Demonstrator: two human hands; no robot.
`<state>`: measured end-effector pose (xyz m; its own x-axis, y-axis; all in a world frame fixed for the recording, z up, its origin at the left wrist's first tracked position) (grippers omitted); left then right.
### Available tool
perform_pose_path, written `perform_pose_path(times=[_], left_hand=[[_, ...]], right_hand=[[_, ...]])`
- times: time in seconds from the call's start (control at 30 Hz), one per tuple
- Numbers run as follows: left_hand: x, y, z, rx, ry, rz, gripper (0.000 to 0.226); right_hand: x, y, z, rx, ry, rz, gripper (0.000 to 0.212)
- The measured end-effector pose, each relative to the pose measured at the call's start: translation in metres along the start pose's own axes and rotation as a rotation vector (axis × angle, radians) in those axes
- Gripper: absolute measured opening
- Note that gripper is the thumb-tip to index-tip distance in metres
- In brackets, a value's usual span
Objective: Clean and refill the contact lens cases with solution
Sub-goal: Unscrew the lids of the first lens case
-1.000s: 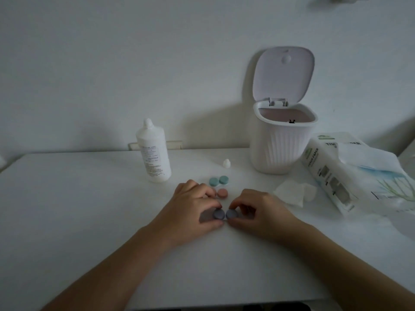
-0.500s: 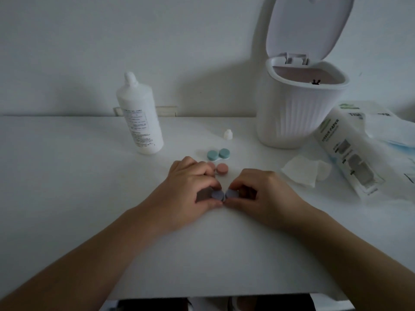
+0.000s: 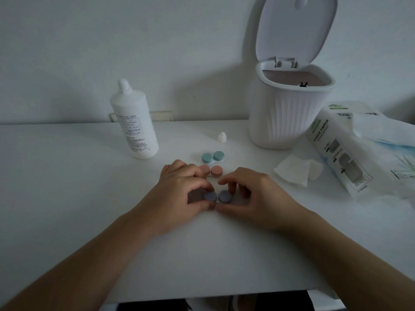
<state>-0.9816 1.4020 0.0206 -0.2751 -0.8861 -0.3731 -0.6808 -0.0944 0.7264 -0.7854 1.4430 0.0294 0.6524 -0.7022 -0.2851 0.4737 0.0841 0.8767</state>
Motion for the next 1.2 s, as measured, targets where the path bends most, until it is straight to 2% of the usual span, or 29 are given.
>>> perform_pose_path(times=[0.13,0.27,0.43,0.6,0.7,0.77,0.87,0.93,1.03,1.2], left_hand=[[0.0003,0.0012,-0.0019,0.021,0.014,-0.004,0.031],[0.0002,0.0009,-0.0033,0.011,0.019,0.007,0.031],[-0.0004,0.0007,-0.0040,0.015,0.035,0.021,0.032],[0.0000,0.0004,-0.0050,-0.005,0.026,0.024,0.028],[0.0005,0.0006,-0.0048,0.004,0.028,0.024,0.030],[0.0007,0.0010,-0.0047,0.011,0.027,0.032,0.031],[0.0007,0.0008,-0.0046,0.010,0.018,0.037,0.028],[0.0007,0.0007,-0.0043,0.002,0.015,0.032,0.027],[0.0010,0.0003,-0.0044,-0.007,0.012,0.028,0.029],[0.0018,0.0007,-0.0060,0.000,0.012,0.023,0.027]], right_hand=[[-0.0017,0.0022,-0.0003,-0.011,0.007,-0.044,0.015],[0.0028,0.0029,0.0002,0.000,0.070,-0.024,0.030],[-0.0027,0.0017,0.0050,0.062,0.099,-0.096,0.014],[0.0025,0.0024,0.0030,0.038,0.139,-0.056,0.037],[-0.0007,0.0013,0.0036,0.082,0.081,-0.102,0.027],[-0.0021,0.0005,0.0056,0.082,0.124,-0.109,0.017],[0.0013,-0.0003,0.0064,0.048,0.188,-0.042,0.039],[0.0021,0.0005,0.0034,0.053,0.159,-0.051,0.043],[-0.0003,-0.0013,0.0032,0.108,0.114,-0.088,0.030],[0.0003,-0.0010,0.0052,0.076,0.173,-0.104,0.009]])
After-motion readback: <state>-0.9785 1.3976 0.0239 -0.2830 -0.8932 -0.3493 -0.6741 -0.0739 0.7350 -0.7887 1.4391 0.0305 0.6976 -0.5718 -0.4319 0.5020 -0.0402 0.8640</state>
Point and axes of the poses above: each hand's wrist, its own x-axis away from the middle knuckle, its own y-axis out of the back of the hand, z = x × y, the point moved 3 cm from there along -x, towards the middle knuckle, and after that the axes turned 11 degrees about x, right-handed, at the moved point
